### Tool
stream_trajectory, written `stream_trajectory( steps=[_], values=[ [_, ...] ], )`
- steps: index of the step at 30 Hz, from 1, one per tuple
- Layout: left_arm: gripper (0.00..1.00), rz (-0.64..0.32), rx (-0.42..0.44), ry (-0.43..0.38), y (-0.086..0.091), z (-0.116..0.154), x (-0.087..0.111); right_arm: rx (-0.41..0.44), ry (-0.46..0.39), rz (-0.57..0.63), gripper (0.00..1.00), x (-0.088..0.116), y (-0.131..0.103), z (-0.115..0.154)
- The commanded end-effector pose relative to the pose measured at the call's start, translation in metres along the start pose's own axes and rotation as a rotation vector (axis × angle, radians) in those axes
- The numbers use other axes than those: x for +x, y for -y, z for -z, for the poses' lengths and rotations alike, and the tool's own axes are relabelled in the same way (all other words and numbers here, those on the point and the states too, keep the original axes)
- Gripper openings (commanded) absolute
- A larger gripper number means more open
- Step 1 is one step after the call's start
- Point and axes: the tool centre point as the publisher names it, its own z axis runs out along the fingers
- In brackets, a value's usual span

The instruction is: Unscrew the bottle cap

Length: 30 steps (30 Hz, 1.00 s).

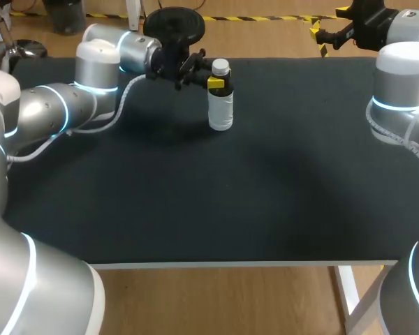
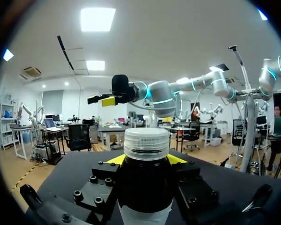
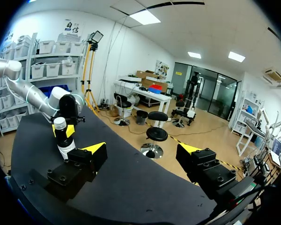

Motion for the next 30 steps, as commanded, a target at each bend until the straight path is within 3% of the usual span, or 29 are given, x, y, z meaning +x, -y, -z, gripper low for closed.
stream_trajectory(
  steps=[1,30],
  values=[
    [0.0,-0.004,0.012,-0.01,-0.0042,0.0039,-0.0045,-0.001,0.0,0.0,1.0,0.0,0.0002,0.0001],
    [0.0,-0.006,0.004,0.019,0.0006,0.0073,-0.0044,-0.001,0.0,0.0,1.0,0.0,0.0002,0.0001]
  ],
)
